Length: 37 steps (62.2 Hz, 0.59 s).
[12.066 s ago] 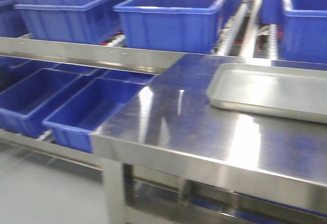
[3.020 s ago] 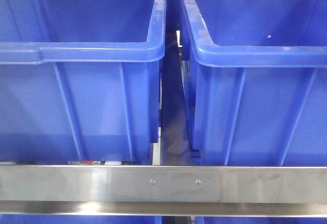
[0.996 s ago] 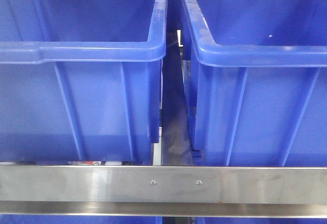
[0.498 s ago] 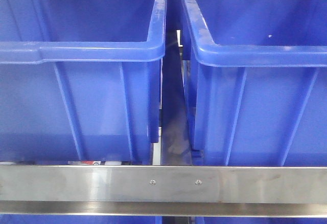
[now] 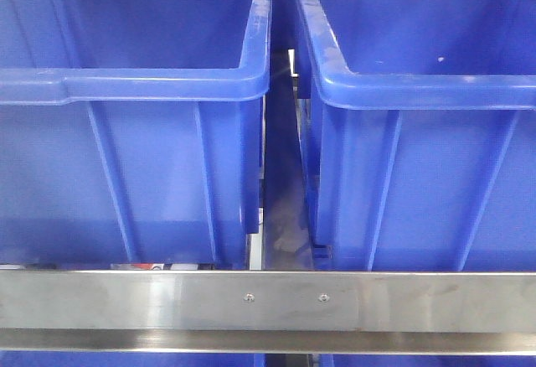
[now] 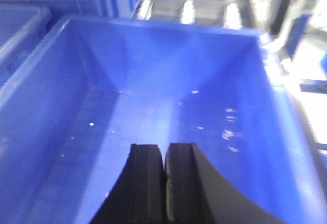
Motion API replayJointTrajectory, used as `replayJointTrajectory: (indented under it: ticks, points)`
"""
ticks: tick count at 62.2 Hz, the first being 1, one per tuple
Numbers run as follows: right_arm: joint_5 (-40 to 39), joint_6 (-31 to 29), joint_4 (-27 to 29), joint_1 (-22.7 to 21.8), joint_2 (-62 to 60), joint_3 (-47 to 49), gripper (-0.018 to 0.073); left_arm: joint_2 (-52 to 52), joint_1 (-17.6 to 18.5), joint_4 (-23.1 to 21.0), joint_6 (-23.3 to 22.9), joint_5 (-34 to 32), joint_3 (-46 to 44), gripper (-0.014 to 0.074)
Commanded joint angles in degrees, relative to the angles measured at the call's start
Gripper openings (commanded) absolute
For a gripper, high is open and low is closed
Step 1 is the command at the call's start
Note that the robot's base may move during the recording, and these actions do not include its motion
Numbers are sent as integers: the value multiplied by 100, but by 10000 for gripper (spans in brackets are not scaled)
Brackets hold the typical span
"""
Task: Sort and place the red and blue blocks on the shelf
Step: 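Open both grippers to drop the cubes into the bins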
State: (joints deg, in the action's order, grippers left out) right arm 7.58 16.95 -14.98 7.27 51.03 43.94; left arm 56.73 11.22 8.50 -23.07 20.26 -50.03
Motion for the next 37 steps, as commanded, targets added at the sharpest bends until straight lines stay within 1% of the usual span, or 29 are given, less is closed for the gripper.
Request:
replayJointTrajectory:
  ticks: [1, 7, 22, 37]
  points:
    - [-61, -31, -88, -36, -443, -30, 61, -440, -10, 30, -49, -402, 138, 132]
    - [106, -31, -88, -36, -942, -306, 61, -814, -10, 30, -49, -465, 537, 132]
    - [233, -31, -88, -36, -2063, -1124, 61, -1836, -10, 30, -49, -562, 1558, 132]
    - [304, -31, -72, -36, -2617, -1574, 61, -2626, -10, 30, -49, -552, 2227, 132]
